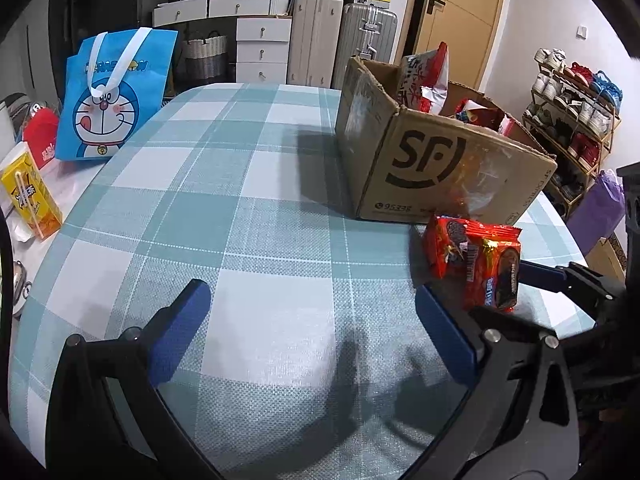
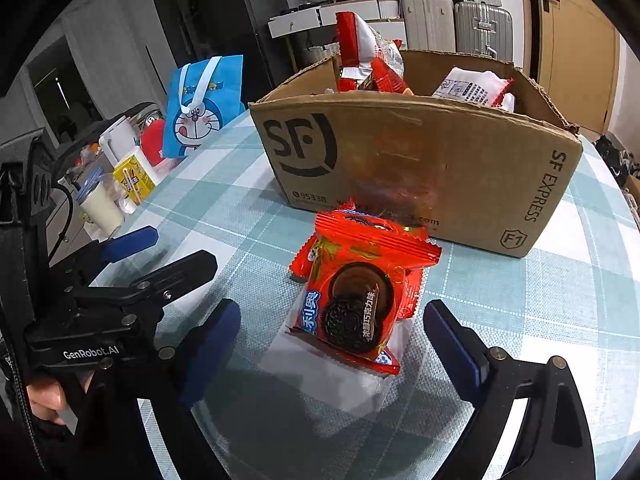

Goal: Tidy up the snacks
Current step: 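Move both open grippers toward the red Oreo packs beside the box, then grasp a red Oreo pack with the right gripper while the left gripper grasps another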

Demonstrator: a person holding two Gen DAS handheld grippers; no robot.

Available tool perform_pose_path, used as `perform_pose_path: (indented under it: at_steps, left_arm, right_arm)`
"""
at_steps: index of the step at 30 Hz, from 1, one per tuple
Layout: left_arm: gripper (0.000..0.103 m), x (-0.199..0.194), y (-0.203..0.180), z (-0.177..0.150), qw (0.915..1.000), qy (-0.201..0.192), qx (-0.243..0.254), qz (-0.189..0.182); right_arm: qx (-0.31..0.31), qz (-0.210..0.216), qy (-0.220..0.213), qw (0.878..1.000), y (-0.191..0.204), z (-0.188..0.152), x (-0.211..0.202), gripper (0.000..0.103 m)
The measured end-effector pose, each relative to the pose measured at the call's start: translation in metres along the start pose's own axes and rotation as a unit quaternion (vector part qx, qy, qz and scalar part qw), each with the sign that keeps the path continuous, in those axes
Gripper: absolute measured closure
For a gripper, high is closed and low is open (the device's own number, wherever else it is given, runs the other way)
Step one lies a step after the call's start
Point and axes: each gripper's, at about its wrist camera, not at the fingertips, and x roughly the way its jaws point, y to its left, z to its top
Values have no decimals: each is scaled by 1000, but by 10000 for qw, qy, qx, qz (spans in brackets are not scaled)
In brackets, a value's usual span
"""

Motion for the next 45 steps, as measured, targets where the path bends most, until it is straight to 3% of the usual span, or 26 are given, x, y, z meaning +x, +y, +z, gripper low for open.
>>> perform_pose_path:
  at_steps: [3,12,17,21,26,34,45]
  left_arm:
    - [1,-3,3,-1,10000,-16,-61,-69]
    - [1,-2,4,-4,10000,20,-32,-80]
    - [1,-3,5,-3,9999,18,-41,-90]
    - [1,-2,4,-2,9999,38,-33,-89]
    - [1,-1,-1,-2,9999,72,54,-90]
    - [1,7,-21,4,9991,223,252,-269]
    - [1,32,-72,23,9947,495,719,-537]
  right_arm:
    - [154,128,20,9998,-6,1,0,19]
    - [342,99,-155,9992,-4,2,-6,24]
    - [450,67,-141,9989,-10,2,-3,33]
    - [519,-41,-113,9986,-15,2,0,47]
    - [793,207,-154,9965,-24,-1,-2,58]
    - [750,51,-422,9963,-28,-9,-25,59]
    - [1210,-322,-671,9899,-61,-25,-58,59]
